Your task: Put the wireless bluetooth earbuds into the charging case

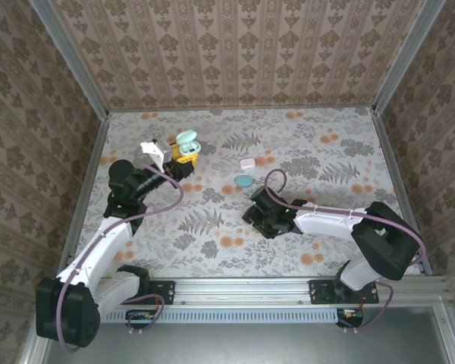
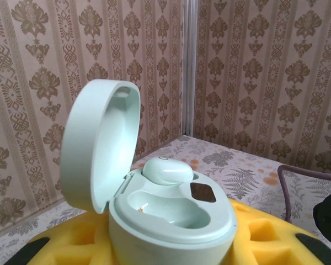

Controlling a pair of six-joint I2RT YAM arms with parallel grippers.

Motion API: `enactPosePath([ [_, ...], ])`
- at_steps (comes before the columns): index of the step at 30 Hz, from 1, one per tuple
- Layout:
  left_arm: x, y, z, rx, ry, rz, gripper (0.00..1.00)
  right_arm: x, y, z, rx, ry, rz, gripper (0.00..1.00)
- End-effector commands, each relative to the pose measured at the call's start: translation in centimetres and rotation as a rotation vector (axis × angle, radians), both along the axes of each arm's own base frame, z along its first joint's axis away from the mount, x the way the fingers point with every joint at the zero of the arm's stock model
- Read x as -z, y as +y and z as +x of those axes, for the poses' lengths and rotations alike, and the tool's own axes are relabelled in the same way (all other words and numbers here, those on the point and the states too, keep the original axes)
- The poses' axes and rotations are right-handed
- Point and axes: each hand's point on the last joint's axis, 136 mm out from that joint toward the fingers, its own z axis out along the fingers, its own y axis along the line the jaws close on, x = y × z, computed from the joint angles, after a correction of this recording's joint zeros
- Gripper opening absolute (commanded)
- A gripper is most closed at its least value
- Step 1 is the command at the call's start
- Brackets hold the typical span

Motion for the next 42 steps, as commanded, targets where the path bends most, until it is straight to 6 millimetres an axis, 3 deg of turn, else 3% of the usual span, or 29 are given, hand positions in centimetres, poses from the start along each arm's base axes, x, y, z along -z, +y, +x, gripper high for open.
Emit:
enactPosePath([
  [1, -2.2, 0.0, 0.2, 0.013, -0.054, -0.017, 0.26, 0.3, -0.3, 0.6, 0.016, -0.011, -0.026, 0.55],
  [21, -2.2, 0.4, -0.4, -0.004, -0.074, -0.018, 0.26, 0.1, -2.0, 1.3, 0.001, -0.03, -0.107, 0.56],
  [33, -1.9, 0.3, -0.2, -0.002, -0.069, -0.012, 0.26, -0.2, -0.7, 2.6, -0.034, -0.04, -0.095, 0.54],
  [42, -1.7, 0.4, -0.1, -0.008, -0.066, -0.009, 0.26, -1.1, -2.3, 1.8, -0.061, -0.034, -0.183, 0.54],
])
